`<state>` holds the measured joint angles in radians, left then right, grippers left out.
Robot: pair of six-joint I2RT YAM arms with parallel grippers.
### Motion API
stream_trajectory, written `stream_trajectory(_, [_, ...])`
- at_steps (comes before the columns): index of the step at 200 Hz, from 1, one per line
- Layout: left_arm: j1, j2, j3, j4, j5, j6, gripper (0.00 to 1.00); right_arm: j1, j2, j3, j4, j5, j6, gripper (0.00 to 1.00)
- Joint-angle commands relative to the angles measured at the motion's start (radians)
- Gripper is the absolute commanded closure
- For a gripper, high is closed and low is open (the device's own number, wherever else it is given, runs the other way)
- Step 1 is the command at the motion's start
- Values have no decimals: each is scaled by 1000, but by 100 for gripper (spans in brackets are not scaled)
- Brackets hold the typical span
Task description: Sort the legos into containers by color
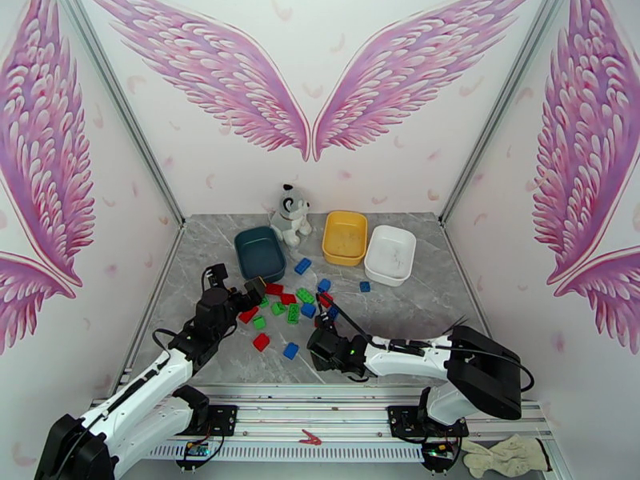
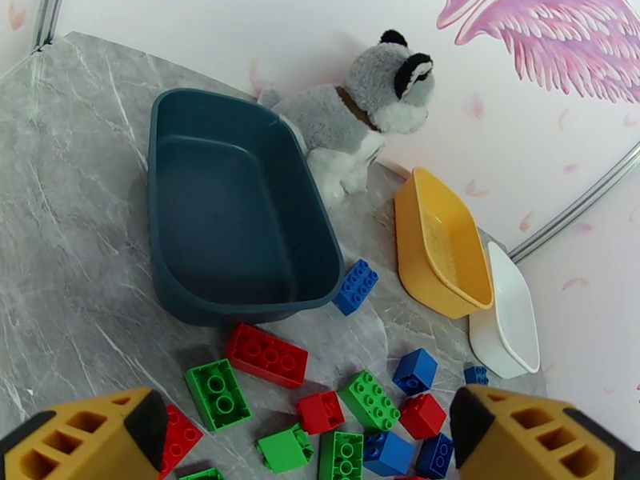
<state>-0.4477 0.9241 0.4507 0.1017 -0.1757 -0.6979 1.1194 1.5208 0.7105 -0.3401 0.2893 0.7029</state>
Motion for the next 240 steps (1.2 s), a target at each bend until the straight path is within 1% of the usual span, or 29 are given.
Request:
stream_trajectory(1, [0,5,17,-4,8,0,1,16,16,29,-10,26,4,39])
stream_trajectory(45, [1,6,16,-7,8,1,1,18,19,37,-21,67,1,42])
stream_trajectory(57, [2,8,17,-5,7,0,1,19,10,43,-28,85,-3,46])
stream_trajectory(70, [1,9,17,-5,9,-1,1,18,5,49,-31,91,-9,46])
stream_trajectory(90, [1,10,16,-5,12,0,1,19,20,73,-42,92,-29,42])
stream_trajectory(130, [1,12,17,-5,10,1,1,18,73,129,-45,84,-76,29])
stream_trajectory(148, [1,15,17,-3,10,1,1,17,110,161,-62,92,-82,25])
stream_trajectory(171, [1,17,17,-3,10,-1,1,14,153,190,-80,119,-82,25])
stream_trajectory(202, [1,21,17,-1,12,-1,1,-3,192,211,-77,123,-85,25])
stream_trajectory(240, [2,29,19,1,14,-2,1,-64,233,221,-36,80,-106,26])
